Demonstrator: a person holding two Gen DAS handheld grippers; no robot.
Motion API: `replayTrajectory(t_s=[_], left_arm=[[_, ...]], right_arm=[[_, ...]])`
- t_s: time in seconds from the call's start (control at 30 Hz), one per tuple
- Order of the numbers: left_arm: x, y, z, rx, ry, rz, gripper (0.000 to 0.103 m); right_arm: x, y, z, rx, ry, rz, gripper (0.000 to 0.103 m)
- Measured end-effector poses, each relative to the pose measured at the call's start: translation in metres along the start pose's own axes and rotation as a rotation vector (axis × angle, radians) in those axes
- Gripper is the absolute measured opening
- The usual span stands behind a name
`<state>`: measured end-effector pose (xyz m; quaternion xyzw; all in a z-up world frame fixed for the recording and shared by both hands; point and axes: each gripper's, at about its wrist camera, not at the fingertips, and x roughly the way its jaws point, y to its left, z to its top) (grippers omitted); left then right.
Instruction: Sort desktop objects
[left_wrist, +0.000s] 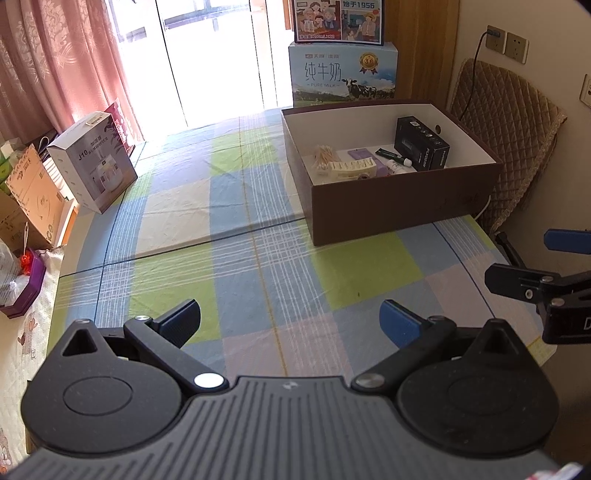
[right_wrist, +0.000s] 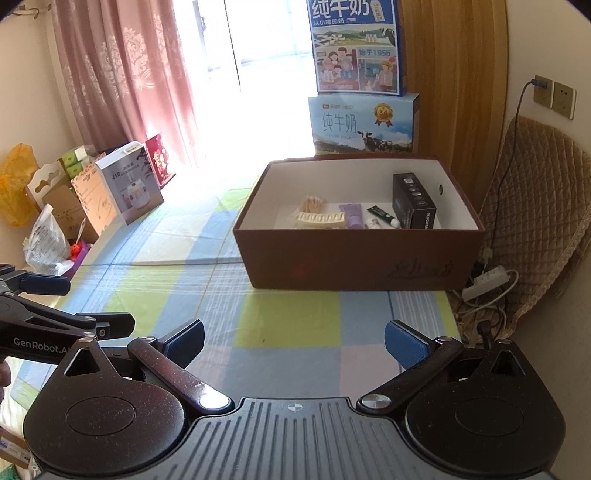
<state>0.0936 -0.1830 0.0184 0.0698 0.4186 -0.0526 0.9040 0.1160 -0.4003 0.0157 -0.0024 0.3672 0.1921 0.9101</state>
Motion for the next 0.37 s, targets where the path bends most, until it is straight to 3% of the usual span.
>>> replayTrajectory(t_s=[0.37], left_arm=[[0.0019, 0.0061, -0.0083, -0.006, 0.015, 0.004, 0.102]], right_arm=[[0.0059, 0.0086, -0.0079, -0.007, 0.026, 0.016, 0.101]])
